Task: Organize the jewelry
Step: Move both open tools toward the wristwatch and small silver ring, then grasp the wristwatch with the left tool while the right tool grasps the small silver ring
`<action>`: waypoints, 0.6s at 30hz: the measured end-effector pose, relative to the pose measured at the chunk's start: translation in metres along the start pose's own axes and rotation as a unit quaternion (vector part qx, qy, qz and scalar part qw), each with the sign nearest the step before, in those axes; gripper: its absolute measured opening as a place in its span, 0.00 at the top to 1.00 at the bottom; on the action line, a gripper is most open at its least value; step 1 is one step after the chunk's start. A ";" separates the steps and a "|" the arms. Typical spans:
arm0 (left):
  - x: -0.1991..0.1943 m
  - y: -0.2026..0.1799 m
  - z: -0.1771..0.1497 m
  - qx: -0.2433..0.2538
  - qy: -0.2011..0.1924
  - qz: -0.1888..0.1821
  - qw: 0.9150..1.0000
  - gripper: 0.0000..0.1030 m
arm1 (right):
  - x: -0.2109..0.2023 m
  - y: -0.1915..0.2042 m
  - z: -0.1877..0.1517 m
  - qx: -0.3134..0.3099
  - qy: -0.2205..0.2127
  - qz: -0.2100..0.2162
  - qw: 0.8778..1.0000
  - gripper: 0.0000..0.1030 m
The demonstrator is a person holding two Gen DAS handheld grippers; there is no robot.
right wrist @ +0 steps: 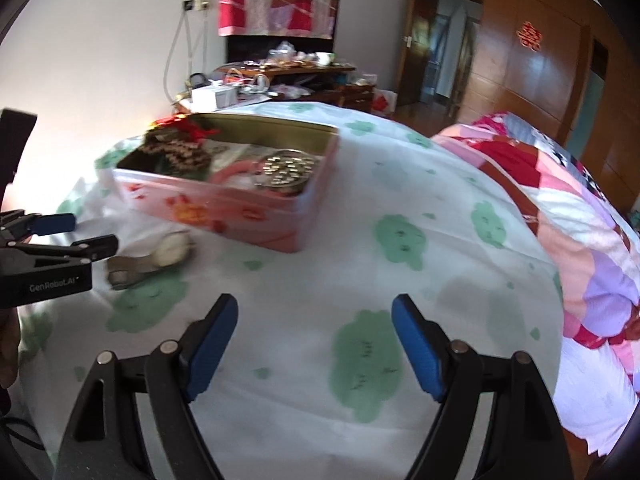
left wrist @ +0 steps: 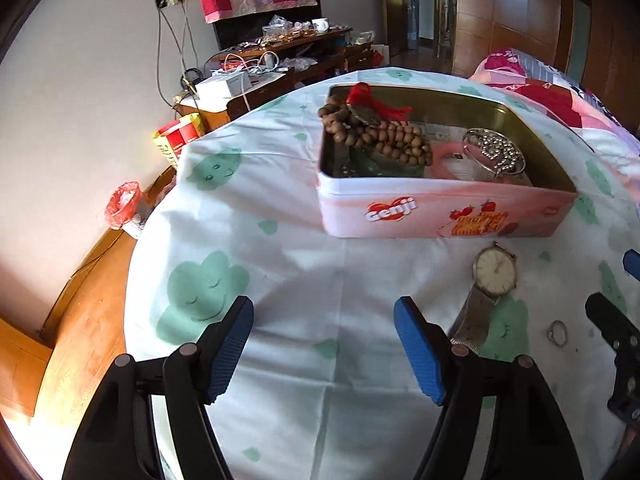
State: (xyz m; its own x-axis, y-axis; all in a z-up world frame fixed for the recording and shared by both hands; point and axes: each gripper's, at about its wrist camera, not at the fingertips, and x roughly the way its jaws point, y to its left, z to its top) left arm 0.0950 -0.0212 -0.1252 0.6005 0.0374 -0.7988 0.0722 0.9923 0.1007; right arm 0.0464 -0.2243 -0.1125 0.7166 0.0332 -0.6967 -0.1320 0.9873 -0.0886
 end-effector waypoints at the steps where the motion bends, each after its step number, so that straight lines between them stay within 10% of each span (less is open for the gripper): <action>1: -0.001 0.002 0.000 -0.004 -0.001 0.002 1.000 0.29 | 0.000 0.004 0.000 -0.003 0.000 0.008 1.000 0.21; 9: -0.008 0.011 -0.001 -0.021 -0.014 0.009 1.000 0.29 | 0.002 0.036 -0.005 -0.039 0.014 0.062 0.997 0.29; 14: -0.009 0.010 -0.002 -0.019 -0.015 0.005 1.000 0.29 | 0.014 0.041 -0.008 -0.047 0.047 0.082 0.994 0.71; 18: -0.014 0.008 -0.001 -0.017 -0.019 -0.002 1.000 0.29 | 0.013 0.040 -0.008 -0.049 0.051 0.093 0.993 0.79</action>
State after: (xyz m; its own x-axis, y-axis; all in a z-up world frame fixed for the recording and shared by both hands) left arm 0.0869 -0.0134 -0.1138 0.6302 0.0295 -0.7759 0.0484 0.9958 0.0772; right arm 0.0449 -0.1859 -0.1310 0.6014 0.1937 -0.7751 -0.3251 0.9456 -0.0159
